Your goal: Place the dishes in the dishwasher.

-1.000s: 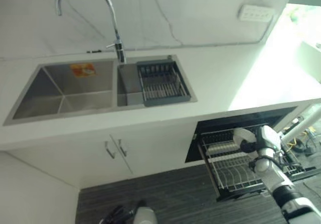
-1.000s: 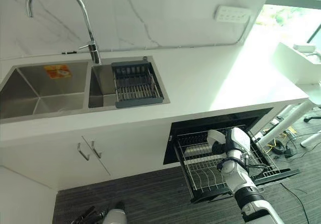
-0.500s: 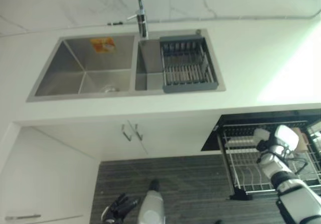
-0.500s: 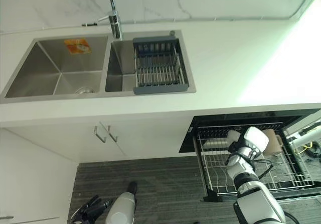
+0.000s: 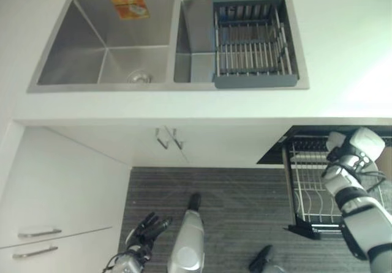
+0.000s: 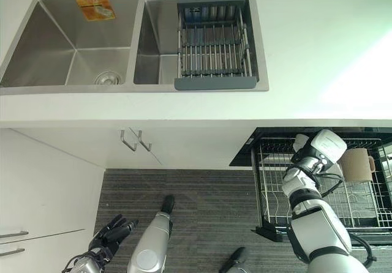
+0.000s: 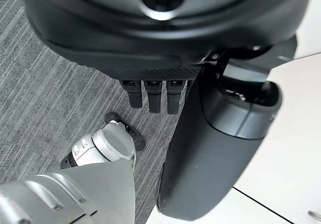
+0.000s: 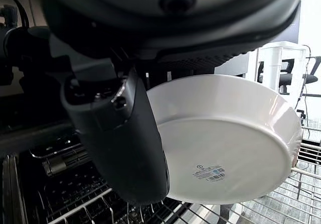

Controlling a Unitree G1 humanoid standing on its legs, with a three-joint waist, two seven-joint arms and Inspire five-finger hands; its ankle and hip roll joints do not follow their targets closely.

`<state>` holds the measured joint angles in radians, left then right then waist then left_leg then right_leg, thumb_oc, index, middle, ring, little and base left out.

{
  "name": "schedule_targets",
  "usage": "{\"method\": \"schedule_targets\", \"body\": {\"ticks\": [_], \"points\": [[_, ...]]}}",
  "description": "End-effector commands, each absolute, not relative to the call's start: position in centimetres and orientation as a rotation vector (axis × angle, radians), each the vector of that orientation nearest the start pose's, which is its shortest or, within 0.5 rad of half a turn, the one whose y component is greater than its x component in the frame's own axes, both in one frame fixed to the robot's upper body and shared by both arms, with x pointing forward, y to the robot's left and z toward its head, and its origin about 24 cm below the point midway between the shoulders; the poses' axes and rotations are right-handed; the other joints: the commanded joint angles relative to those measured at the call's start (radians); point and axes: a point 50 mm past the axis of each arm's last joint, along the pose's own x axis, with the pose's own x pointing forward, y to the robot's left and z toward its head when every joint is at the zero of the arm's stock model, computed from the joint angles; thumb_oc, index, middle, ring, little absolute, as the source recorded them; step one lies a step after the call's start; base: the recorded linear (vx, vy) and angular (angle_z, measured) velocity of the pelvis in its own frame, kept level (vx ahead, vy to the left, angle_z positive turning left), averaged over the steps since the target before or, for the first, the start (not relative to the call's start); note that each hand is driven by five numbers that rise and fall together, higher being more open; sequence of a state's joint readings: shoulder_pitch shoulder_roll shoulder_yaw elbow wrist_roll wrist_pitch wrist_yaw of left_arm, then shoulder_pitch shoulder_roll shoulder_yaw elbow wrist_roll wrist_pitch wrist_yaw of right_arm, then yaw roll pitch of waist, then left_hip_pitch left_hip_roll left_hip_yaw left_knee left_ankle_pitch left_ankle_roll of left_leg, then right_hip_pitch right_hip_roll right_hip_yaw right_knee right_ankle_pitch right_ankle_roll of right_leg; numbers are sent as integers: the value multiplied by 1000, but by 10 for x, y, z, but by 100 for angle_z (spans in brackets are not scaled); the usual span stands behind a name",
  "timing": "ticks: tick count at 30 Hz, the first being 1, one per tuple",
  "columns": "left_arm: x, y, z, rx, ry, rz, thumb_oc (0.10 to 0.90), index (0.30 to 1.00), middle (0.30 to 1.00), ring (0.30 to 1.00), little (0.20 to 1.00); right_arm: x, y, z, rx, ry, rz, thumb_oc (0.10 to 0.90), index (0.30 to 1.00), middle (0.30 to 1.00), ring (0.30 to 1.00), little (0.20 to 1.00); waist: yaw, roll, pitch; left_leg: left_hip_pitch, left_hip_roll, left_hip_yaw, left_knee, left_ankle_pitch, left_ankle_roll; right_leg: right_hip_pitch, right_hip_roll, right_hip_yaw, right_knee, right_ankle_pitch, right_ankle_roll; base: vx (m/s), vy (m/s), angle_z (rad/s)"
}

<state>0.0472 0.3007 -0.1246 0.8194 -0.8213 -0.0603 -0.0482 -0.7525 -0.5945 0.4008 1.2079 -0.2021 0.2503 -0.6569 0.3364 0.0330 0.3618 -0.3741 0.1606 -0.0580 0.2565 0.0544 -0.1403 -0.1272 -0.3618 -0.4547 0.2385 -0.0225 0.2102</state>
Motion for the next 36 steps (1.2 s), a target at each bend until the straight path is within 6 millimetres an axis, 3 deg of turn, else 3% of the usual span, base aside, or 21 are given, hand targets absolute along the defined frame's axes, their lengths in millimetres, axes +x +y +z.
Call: {"method": "schedule_targets", "body": {"ticks": [1,2,4,5,8,19,26,31,36], "points": [[172,253,-100,-421,615,328,800,900,900,900,900,342,-338,101,-1170,350,-804,411,316,316,316,316,10,-6,-30,17,-38,38,44,-124,52,-33,12,33,61,-42,-11,-51,-12,0],[174,253,-99,-423,610,328,800,900,900,900,900,342,-338,99,-1157,360,-798,445,368,368,368,368,9,-7,-27,16,-37,39,44,-124,52,-35,11,34,61,-40,-11,-46,-15,1],[181,252,-95,-426,590,325,800,900,900,900,900,344,-334,93,-1106,393,-767,588,582,582,582,582,8,-8,-15,10,-33,41,44,-123,51,-43,12,37,61,-36,-11,-69,-16,1],[183,251,-94,-428,587,325,800,900,900,900,900,344,-332,92,-1089,404,-753,624,636,636,636,636,7,-8,-13,8,-33,42,44,-123,51,-46,11,38,61,-34,-10,-68,-5,-1],[185,250,-93,-432,582,325,800,900,900,900,900,345,-328,85,-1030,436,-714,800,900,900,900,900,7,-6,-7,3,-31,45,44,-121,51,-53,9,40,61,-29,-10,-48,5,-1],[194,249,-92,-445,565,334,800,900,900,900,900,352,-316,79,-878,453,-632,800,900,900,900,900,1,-8,4,-3,-24,51,44,-120,46,-68,2,40,61,-21,-8,-36,4,-1],[192,250,-95,-442,581,346,800,900,900,900,900,356,-316,86,-634,425,-646,800,900,900,900,900,-14,-23,-3,9,-12,64,44,-125,40,-67,8,46,61,-20,-11,-9,2,0],[189,253,-98,-440,598,351,800,900,900,900,900,361,-313,86,-442,449,-493,800,900,900,900,900,-21,-40,-11,20,3,73,44,-127,33,-65,11,51,61,-19,-11,-2,-2,-1],[190,263,-94,-425,596,361,800,900,900,900,900,351,-321,74,-248,511,-315,800,900,900,900,900,-34,-69,-13,41,24,86,44,-130,27,-52,21,57,61,-21,-12,-3,-35,-12]]}}
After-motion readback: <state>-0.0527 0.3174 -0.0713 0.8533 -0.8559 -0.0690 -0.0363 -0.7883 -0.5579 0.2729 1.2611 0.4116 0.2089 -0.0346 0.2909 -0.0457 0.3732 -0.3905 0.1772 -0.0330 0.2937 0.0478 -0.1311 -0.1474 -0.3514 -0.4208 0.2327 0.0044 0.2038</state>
